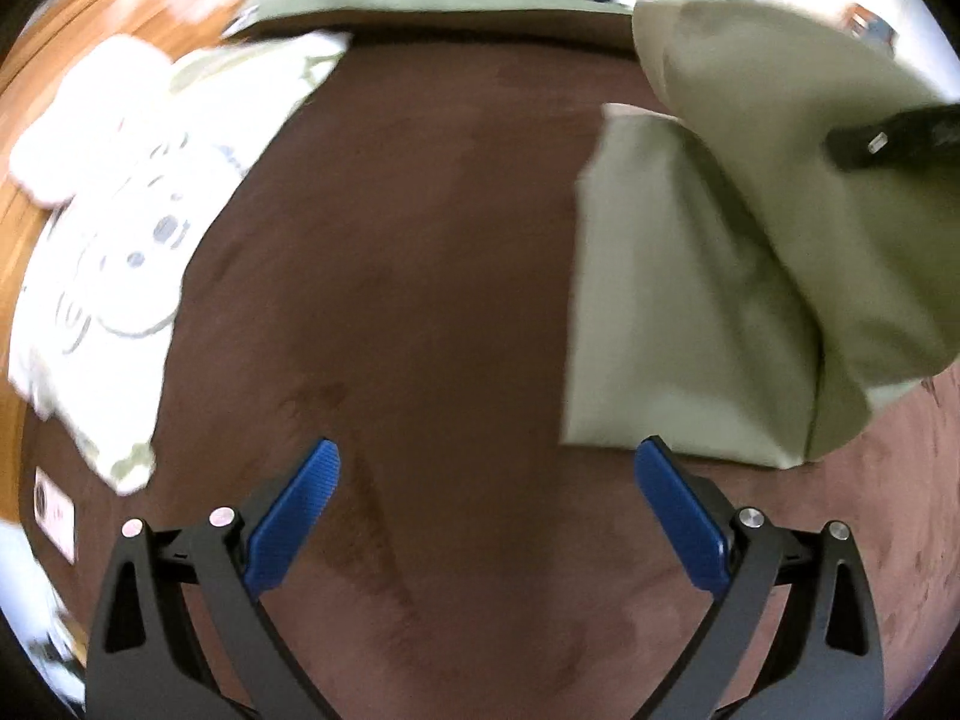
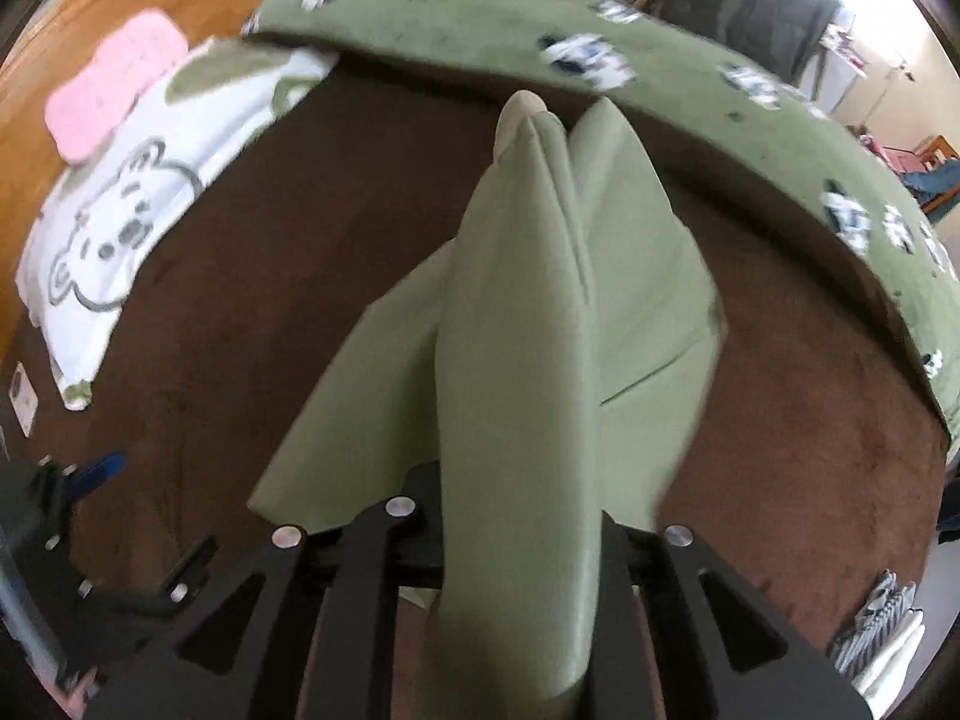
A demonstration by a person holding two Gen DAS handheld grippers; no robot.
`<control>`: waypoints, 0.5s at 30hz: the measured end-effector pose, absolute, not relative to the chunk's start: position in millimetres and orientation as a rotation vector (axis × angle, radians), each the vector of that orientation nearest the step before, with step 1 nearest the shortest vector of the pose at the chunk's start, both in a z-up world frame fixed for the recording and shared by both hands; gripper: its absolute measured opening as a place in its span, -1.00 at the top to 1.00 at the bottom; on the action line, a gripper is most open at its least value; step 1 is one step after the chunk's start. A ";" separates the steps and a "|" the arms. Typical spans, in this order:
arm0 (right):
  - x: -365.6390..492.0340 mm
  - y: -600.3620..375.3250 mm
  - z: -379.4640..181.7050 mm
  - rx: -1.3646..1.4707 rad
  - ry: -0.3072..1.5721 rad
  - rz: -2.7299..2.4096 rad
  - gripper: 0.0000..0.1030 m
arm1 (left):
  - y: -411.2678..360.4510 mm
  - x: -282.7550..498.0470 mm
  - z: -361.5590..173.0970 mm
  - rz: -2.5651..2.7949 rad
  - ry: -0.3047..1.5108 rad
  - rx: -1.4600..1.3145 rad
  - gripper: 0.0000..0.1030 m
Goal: Fold large clothes
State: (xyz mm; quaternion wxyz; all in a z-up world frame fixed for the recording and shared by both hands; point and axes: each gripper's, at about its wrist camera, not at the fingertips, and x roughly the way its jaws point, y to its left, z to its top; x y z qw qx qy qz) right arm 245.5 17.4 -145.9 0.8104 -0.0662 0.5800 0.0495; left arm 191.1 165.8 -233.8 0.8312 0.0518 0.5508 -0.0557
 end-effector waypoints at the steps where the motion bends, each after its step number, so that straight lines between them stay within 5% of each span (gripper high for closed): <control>1: 251.7 31.1 -160.0 -0.141 1.263 0.117 0.69 | 174.8 191.4 -236.3 -0.102 1.178 0.092 -0.88; 5: 266.5 68.5 -204.5 -0.152 1.327 0.139 0.52 | 192.3 182.3 -246.3 -0.061 1.192 0.067 -0.88; 10: 275.1 83.5 -243.1 -0.079 1.375 0.160 -0.23 | 206.2 174.0 -256.2 -0.053 1.205 0.023 -0.88; 15: 280.5 87.4 -253.5 0.014 1.401 0.235 -0.77 | 207.3 170.8 -264.5 -0.064 1.221 0.016 -0.88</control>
